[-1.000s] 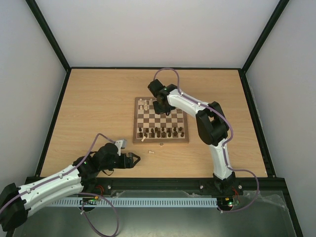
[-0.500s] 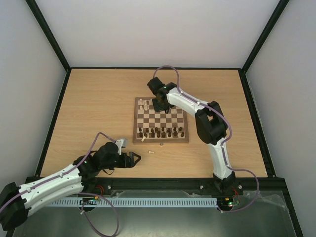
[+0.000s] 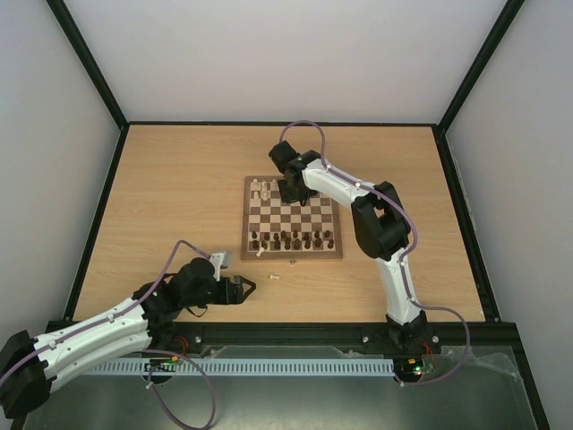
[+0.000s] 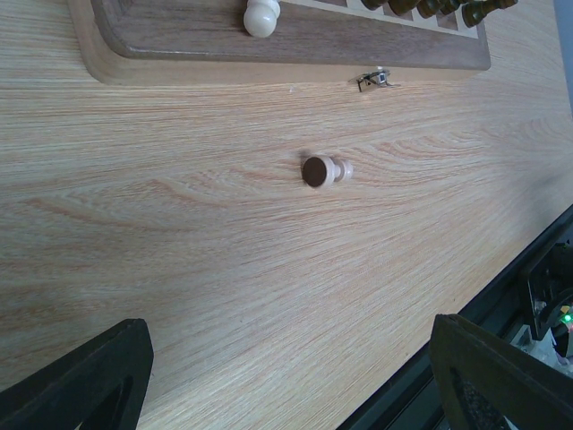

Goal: Set up the chess pieces on the board
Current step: Place the chess piece on the chessboard.

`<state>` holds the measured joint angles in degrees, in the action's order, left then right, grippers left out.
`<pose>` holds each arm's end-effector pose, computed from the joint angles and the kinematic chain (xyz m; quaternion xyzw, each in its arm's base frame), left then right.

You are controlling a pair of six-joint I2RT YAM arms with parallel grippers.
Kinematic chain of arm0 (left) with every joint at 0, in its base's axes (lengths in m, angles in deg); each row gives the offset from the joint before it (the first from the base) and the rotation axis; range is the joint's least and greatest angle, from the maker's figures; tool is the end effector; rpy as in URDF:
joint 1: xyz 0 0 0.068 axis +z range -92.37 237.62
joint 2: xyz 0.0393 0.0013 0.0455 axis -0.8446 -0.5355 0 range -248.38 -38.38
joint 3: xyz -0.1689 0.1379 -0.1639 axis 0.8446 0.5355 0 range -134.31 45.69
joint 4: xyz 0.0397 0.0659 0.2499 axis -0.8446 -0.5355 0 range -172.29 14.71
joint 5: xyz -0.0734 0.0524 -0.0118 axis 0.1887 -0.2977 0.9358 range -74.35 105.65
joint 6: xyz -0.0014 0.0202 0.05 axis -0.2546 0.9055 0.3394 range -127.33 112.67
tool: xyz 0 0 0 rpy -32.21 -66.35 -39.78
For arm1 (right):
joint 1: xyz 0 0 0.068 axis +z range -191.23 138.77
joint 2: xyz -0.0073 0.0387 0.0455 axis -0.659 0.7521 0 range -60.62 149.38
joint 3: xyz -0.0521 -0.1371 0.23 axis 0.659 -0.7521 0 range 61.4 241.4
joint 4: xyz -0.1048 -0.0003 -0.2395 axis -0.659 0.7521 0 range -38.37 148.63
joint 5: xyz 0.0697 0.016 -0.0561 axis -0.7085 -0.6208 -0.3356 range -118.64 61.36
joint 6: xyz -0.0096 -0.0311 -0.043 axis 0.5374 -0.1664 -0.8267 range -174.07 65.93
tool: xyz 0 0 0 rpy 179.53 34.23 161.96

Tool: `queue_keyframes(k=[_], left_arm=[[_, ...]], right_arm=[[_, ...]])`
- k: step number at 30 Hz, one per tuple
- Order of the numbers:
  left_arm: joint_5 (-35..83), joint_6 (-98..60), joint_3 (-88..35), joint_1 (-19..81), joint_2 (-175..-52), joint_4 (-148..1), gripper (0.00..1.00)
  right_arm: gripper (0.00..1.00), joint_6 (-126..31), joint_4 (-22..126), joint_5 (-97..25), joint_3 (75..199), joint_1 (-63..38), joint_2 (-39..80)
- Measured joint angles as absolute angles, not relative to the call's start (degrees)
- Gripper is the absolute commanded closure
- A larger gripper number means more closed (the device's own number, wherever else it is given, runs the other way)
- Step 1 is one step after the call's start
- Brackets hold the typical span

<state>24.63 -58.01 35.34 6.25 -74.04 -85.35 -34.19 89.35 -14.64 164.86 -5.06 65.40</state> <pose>0.0841 -0.1142 0.1536 0.0413 0.8855 -0.3994 0.2337 0.3911 0.2753 0.1942 -0.1050 0.9541 0.0156 0.2800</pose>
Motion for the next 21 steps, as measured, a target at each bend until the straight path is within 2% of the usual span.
queue_keyframes(k=[12,21], left_arm=[[24.60,-58.01,35.34,6.25,-74.04,-85.33,0.13],[24.65,-58.03,35.34,6.25,-73.83,-85.33,0.13]], right_arm=[[0.74,-34.39,88.23,-14.84,164.62,-5.15,65.09],[0.73,-34.36,86.75,-16.52,161.80,-5.15,59.08]])
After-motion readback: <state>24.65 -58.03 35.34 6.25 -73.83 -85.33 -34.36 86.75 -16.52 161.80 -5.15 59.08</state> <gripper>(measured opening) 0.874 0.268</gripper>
